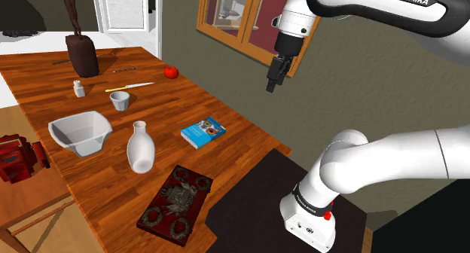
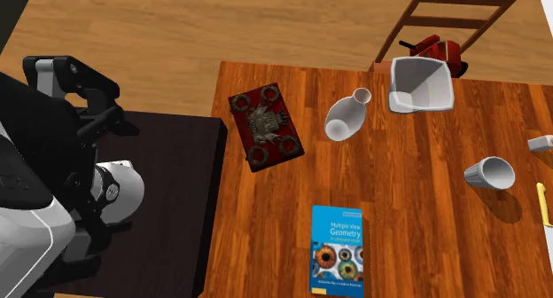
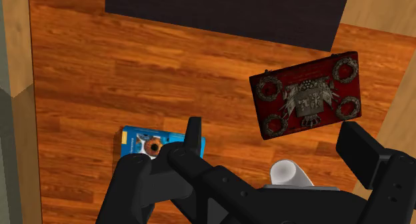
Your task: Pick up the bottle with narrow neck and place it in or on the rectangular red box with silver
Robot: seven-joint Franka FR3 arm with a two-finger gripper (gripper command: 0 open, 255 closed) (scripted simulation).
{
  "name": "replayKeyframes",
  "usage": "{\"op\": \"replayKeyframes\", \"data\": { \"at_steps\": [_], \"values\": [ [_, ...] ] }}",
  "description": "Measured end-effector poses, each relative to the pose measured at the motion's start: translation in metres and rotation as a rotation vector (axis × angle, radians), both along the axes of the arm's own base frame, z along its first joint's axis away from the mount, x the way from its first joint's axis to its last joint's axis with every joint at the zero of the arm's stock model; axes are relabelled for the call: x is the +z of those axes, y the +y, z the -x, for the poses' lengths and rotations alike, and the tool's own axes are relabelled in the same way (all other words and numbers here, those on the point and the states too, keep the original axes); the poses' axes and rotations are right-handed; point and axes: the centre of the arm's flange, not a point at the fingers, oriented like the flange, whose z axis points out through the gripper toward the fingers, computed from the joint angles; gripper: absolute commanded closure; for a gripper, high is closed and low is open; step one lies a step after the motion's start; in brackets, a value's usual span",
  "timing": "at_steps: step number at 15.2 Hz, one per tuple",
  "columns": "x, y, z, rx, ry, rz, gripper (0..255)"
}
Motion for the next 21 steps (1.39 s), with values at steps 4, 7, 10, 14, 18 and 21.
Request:
{"op": "replayKeyframes", "data": {
  "at_steps": [4, 7, 10, 14, 18, 21],
  "values": [
    [-0.011, 0.014, -0.020, 0.006, 0.002, 0.002, 0],
    [-0.032, 0.034, -0.049, 0.014, 0.005, 0.006, 0],
    [-0.053, 0.057, -0.078, 0.021, 0.007, 0.009, 0],
    [-0.078, 0.080, -0.114, 0.031, 0.009, 0.014, 0],
    [-0.105, 0.110, -0.152, 0.041, 0.012, 0.018, 0],
    [-0.122, 0.127, -0.180, 0.049, 0.014, 0.021, 0]
  ]
}}
